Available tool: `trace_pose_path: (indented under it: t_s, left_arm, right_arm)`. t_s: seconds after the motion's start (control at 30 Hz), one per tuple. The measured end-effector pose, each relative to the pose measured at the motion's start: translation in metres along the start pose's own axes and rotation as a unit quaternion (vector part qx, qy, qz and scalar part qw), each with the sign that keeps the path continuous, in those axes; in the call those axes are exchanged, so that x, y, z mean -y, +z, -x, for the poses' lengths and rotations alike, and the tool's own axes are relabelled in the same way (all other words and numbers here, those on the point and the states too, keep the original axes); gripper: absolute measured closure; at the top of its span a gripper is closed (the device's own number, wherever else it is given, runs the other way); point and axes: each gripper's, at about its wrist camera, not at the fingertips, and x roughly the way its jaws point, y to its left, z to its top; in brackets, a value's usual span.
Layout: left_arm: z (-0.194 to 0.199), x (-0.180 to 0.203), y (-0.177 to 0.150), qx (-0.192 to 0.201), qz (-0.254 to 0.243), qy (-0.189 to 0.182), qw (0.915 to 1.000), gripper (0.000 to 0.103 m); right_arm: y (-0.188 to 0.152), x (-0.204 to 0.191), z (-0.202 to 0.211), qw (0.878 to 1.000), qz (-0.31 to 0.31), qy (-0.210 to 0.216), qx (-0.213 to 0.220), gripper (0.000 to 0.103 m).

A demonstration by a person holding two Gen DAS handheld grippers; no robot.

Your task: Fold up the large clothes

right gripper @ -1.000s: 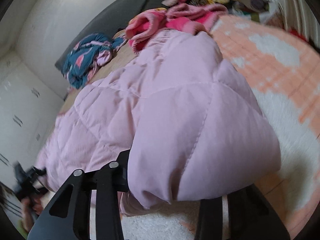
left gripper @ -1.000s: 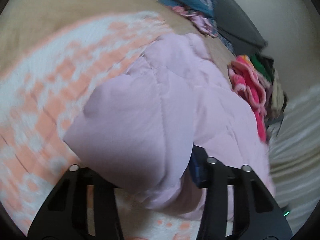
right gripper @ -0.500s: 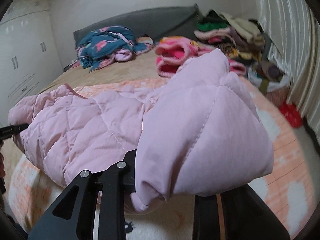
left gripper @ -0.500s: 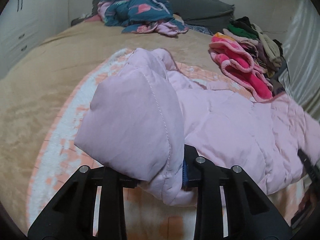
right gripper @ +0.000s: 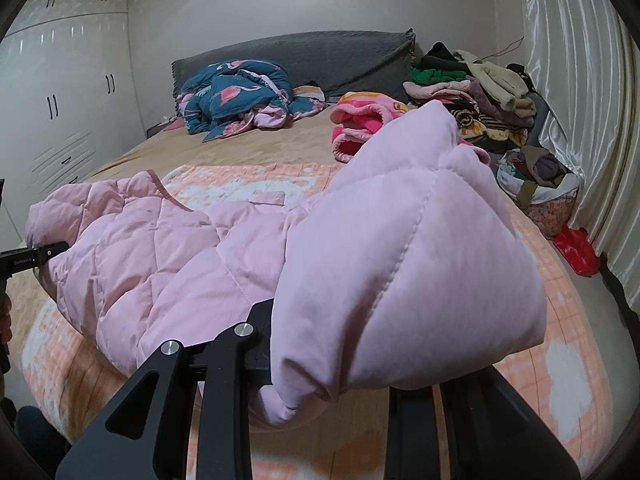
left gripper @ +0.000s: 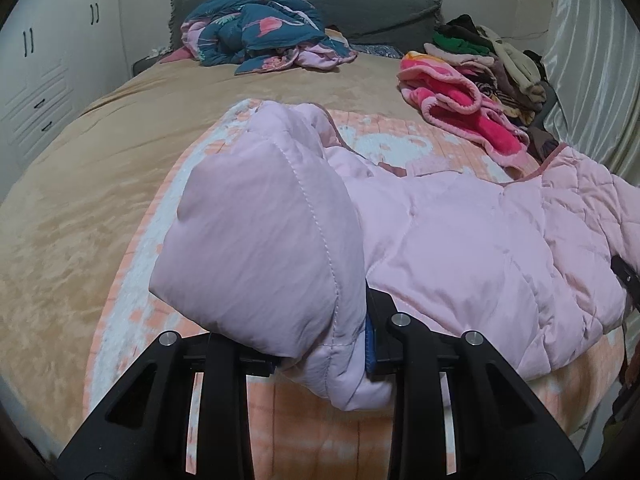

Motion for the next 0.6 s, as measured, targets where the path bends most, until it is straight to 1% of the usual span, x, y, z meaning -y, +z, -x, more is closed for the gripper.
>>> trace_pose_path:
  t_s: [0.2, 0.43, 0.6]
  left_arm:
    - [0.013, -0.004, -0.022, -0.001, -0.013, 0.004, 0.9999, 0.081]
    - [0.024, -0.005, -0.045, 0.0, -0.03, 0.009, 0.9995, 0.081]
    - [0.03, -0.002, -0.063, 0.003, -0.042, 0.014, 0.999, 0.081]
  right_arm:
    - [-0.016, -0.01, 0.013, 1.0, 0.007, -0.003, -0.002, 0.078]
    - [-0.037, -0.014, 0.027, 1.0, 0.0, 0.008, -0.009, 0.077]
    - [-0.052, -0.012, 0.03, 1.0, -0.006, 0.01, -0.023, 0.077]
